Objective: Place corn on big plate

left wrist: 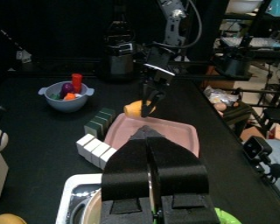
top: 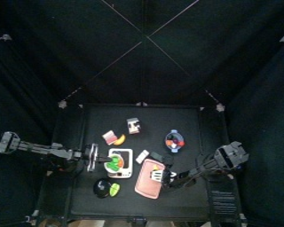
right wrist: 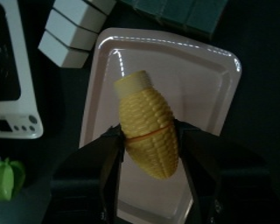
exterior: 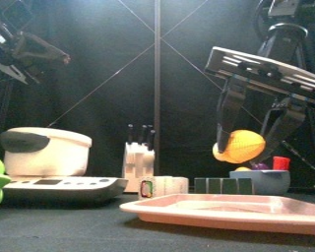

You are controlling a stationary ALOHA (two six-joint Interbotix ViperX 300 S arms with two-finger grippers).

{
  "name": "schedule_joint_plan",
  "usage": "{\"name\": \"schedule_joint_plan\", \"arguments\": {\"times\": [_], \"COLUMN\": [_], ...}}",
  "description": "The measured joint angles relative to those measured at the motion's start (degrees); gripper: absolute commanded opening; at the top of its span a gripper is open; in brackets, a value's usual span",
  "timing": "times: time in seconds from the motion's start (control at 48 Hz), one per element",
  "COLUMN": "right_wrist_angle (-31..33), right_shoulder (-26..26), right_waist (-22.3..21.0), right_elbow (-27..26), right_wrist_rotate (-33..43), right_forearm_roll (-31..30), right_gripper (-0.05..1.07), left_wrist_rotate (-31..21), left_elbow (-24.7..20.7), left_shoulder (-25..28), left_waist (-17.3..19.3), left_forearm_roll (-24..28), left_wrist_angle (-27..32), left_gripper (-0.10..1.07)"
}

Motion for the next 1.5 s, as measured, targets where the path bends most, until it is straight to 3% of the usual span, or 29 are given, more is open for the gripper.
{"name": "schedule_joint_plan", "arguments": {"times": [0.146, 0.312, 0.646, 1.062, 1.5], "right_wrist_angle": [6.6, 6.4, 4.0, -0.4, -0.8], "right_shoulder": [6.1, 10.2, 10.5, 10.6, 10.5], "right_waist": [2.7, 3.3, 2.1, -0.9, -1.2], "right_elbow": [-5.2, -7.2, -6.9, -4.1, -4.2], "right_wrist_rotate": [8.7, 13.3, 12.6, 12.7, 12.0], "right_forearm_roll": [1.8, 1.8, -0.7, -2.5, -2.5], "right_gripper": [0.65, 0.65, 0.67, 0.91, 0.92], "left_wrist_rotate": [0.0, 0.0, 0.1, 0.1, 0.1], "left_elbow": [0.0, 0.0, 0.0, 0.0, 0.0], "left_shoulder": [-0.4, -0.5, -0.6, -0.6, -0.6], "left_waist": [0.1, 0.2, 0.4, 0.5, 0.6], "left_forearm_roll": [0.0, 0.0, 0.1, 0.0, 0.0], "left_wrist_angle": [1.3, 2.1, 2.2, 2.2, 2.2], "left_gripper": [-0.03, -0.03, -0.03, -0.03, -0.03]}}
